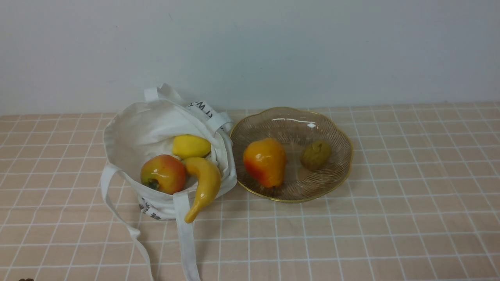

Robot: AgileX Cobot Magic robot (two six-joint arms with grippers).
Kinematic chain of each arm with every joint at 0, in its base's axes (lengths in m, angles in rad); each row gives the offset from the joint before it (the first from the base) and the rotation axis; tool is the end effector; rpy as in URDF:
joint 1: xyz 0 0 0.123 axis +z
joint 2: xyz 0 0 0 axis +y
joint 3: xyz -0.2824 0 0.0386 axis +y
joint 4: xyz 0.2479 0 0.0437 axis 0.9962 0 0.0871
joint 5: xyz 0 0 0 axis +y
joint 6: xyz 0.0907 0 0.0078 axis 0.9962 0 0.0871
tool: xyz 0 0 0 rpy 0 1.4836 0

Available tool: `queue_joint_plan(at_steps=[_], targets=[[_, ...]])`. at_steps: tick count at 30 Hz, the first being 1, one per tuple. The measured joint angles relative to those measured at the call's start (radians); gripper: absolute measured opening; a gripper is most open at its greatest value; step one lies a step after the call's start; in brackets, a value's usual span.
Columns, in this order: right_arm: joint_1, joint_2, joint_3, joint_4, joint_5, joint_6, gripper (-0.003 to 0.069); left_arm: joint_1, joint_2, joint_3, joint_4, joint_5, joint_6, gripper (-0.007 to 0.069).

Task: Take the fruit out of the bag on the brown coffee tablecloth and place them on the plate.
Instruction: 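Reach into the white bag and grasp the banana with the left gripper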

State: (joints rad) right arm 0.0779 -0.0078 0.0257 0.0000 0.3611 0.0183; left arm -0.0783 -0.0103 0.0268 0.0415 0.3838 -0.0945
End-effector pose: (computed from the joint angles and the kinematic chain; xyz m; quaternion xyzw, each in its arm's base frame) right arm 0.0529 0.0041 0.1723 -0.0239 0.8020 0.0287 0.5961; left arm 0.0523 -0.0027 0.1702 0.0044 0.8086 -0.0332 0.5874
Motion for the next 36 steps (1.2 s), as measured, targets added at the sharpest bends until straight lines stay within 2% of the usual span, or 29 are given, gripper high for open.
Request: queue_joint_plan(at_steps=[29, 31, 33, 34, 35, 36], targets=[[0.0, 0.0, 0.0, 0.0, 0.0, 0.0, -0.0014, 0.0, 0.0, 0.0, -0.002, 0.0, -0.002, -0.0008], [0.0, 0.0, 0.0, 0.0, 0.0, 0.0, -0.0014, 0.0, 0.0, 0.0, -0.063, 0.0, -0.04, -0.0008], [0.0, 0.0, 0.0, 0.0, 0.0, 0.0, -0.0014, 0.0, 0.0, 0.0, -0.214, 0.0, -0.148, -0.0008], [0.0, 0.0, 0.0, 0.0, 0.0, 0.0, -0.0014, 0.0, 0.0, 0.0, -0.329, 0.0, -0.218, -0.0008], [0.0, 0.0, 0.0, 0.0, 0.0, 0.0, -0.0014, 0.0, 0.0, 0.0, -0.349, 0.0, -0.23, -0.0008], [0.0, 0.0, 0.0, 0.0, 0.0, 0.0, -0.0014, 0.0, 0.0, 0.001, -0.526, -0.001, -0.325, -0.0008]])
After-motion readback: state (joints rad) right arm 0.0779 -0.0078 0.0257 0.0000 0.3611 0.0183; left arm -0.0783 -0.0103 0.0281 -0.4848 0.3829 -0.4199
